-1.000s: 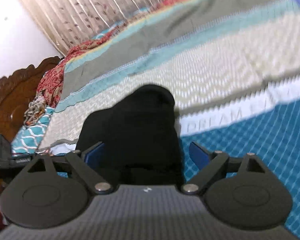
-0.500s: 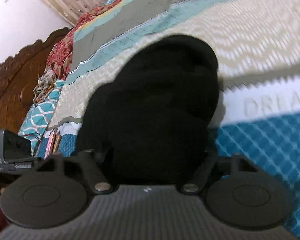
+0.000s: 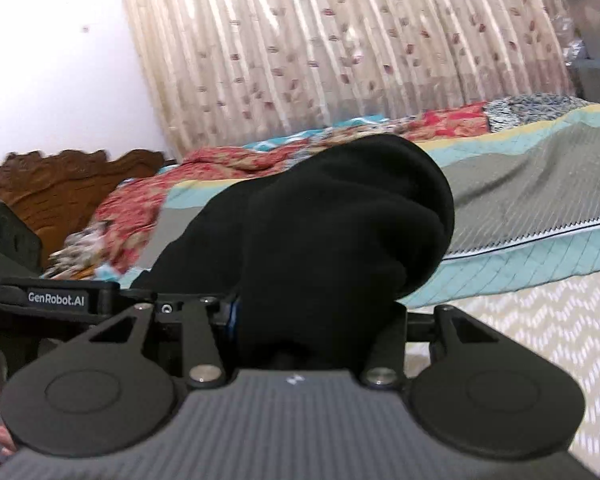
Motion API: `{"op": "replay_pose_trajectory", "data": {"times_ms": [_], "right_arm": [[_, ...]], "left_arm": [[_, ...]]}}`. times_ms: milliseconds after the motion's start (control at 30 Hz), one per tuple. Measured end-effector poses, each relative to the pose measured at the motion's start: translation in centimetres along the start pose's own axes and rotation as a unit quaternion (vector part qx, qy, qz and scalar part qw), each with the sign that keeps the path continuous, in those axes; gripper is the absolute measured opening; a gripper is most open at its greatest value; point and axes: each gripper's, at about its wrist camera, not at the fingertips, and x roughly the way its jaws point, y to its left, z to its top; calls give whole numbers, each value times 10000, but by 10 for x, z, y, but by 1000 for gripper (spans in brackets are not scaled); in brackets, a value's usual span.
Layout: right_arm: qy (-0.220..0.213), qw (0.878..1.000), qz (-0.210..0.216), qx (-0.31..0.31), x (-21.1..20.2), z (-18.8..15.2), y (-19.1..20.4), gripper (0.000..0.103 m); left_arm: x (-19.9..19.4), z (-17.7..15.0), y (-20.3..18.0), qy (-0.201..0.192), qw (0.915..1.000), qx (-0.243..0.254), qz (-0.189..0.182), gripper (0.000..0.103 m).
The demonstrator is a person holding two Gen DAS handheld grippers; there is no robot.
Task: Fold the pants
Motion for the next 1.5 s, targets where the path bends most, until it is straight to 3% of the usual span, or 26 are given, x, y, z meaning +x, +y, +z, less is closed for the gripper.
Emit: {"op": "replay_pose_trajectory", "data": {"times_ms": [100, 200, 267, 333, 500, 567, 867, 1033, 1200, 1267, 1500], "right_arm": [[344, 9989, -241, 184, 33, -14, -24, 49], [982, 9926, -421, 569, 67, -38, -50, 50], [1244, 9876, -691, 668, 76, -53, -58, 63], [1158, 9869, -714, 861, 66, -50, -59, 72], [965, 9862, -1062, 831, 19, -35, -44, 75], [884, 9859, -1137, 857, -10, -38, -39, 80], [1241, 9811, -1402, 489, -105, -102, 10, 90], [1418, 9779, -1433, 546, -139, -120, 30, 95], [1152, 9828, -1412, 299, -161, -115, 54, 99], [1060, 9853, -1313, 250, -168, -114, 63, 103], [948, 9871, -1263, 261, -181, -123, 78, 103]], "left_arm": [[40, -7, 24, 325, 9991, -153, 206, 73], [83, -27, 46, 832, 9941, -414, 565, 75], [91, -38, 50, 800, 9924, -409, 845, 88], [82, -41, 52, 718, 9921, -574, 851, 91], [28, -41, 19, 230, 9904, -334, 1323, 91], [3, -48, 2, 66, 9869, -215, 1600, 95], [-87, -133, -86, -113, 9542, 773, 2888, 103], [-118, -158, -121, -7, 9523, 785, 2949, 103], [-141, -170, -141, -118, 9541, 790, 2887, 103], [-150, -173, -147, -221, 9518, 795, 2954, 103], [-172, -180, -161, -537, 9433, 888, 3153, 103]]}}
